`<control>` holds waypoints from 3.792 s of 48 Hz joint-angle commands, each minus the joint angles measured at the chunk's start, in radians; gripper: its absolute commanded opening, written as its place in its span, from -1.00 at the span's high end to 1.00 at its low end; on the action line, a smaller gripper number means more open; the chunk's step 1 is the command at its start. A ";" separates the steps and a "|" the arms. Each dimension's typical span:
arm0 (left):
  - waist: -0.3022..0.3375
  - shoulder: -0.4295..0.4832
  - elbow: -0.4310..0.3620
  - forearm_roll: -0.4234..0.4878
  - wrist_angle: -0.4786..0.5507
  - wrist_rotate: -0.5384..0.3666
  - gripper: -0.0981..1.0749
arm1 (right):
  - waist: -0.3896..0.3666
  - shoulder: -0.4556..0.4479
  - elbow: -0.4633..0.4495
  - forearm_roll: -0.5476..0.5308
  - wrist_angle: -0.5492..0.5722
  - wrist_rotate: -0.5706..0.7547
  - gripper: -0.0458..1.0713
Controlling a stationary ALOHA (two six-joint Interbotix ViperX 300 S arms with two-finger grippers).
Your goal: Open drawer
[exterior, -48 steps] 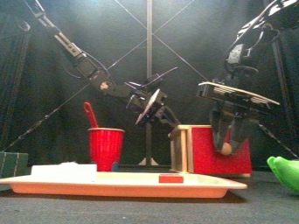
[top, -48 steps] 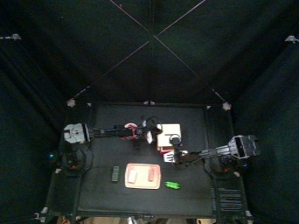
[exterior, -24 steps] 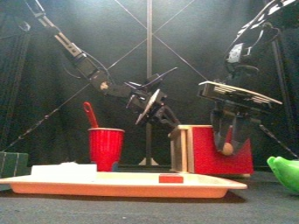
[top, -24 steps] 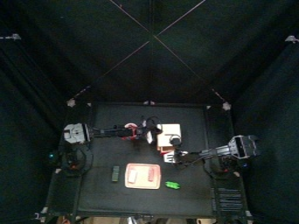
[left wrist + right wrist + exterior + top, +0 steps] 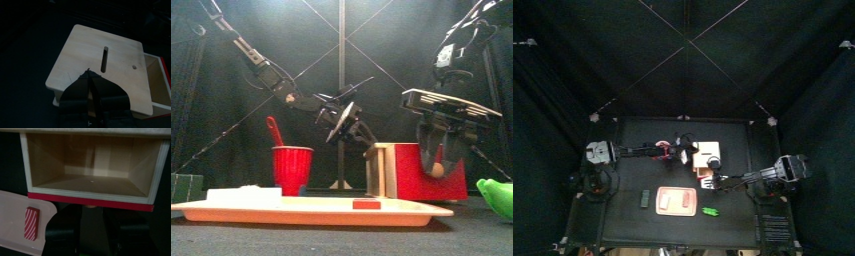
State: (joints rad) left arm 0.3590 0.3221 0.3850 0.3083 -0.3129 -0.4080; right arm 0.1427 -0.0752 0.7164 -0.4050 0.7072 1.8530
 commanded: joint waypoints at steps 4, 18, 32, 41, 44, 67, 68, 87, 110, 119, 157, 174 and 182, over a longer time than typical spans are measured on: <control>0.012 -0.002 0.000 -0.002 0.015 -0.002 0.17 | 0.029 -0.011 -0.011 0.025 -0.005 0.003 0.08; 0.012 -0.002 0.000 -0.002 0.014 -0.002 0.17 | 0.058 0.034 -0.048 0.054 -0.006 0.003 0.08; 0.012 -0.002 0.002 0.000 0.015 0.000 0.17 | 0.075 0.043 -0.058 0.074 -0.006 0.002 0.08; 0.012 -0.002 0.000 -0.002 0.014 -0.002 0.17 | 0.097 0.043 -0.051 0.100 -0.006 0.002 0.08; 0.012 -0.002 0.002 -0.002 0.015 -0.002 0.17 | 0.100 0.043 -0.051 0.106 -0.006 0.002 0.08; 0.012 0.012 -0.002 -0.012 0.015 0.000 0.17 | 0.112 0.040 -0.048 0.114 -0.005 0.000 0.08; 0.014 0.012 -0.002 -0.012 0.014 0.000 0.17 | 0.110 0.038 -0.044 0.114 -0.005 0.000 0.08; 0.018 0.017 -0.002 -0.017 0.014 0.000 0.17 | 0.112 0.037 -0.020 0.117 -0.002 0.002 0.08; 0.020 0.021 -0.003 -0.017 0.014 0.000 0.17 | 0.133 0.028 -0.023 0.152 0.000 0.000 0.09; 0.020 0.020 -0.003 -0.017 0.015 -0.002 0.17 | 0.143 0.017 -0.026 0.158 0.000 0.000 0.09; 0.021 0.021 -0.002 -0.017 0.018 -0.002 0.17 | 0.152 -0.048 -0.048 0.156 0.015 0.002 0.09; 0.021 0.020 -0.003 -0.017 0.018 -0.002 0.17 | 0.161 -0.063 -0.055 0.160 0.055 0.003 0.09; 0.021 0.021 -0.003 -0.017 0.018 0.000 0.17 | 0.163 -0.063 -0.055 0.156 0.057 0.003 0.09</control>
State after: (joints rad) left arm 0.3605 0.3421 0.3774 0.2930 -0.3129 -0.4096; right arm 0.3022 -0.1074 0.6811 -0.2439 0.7639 1.8561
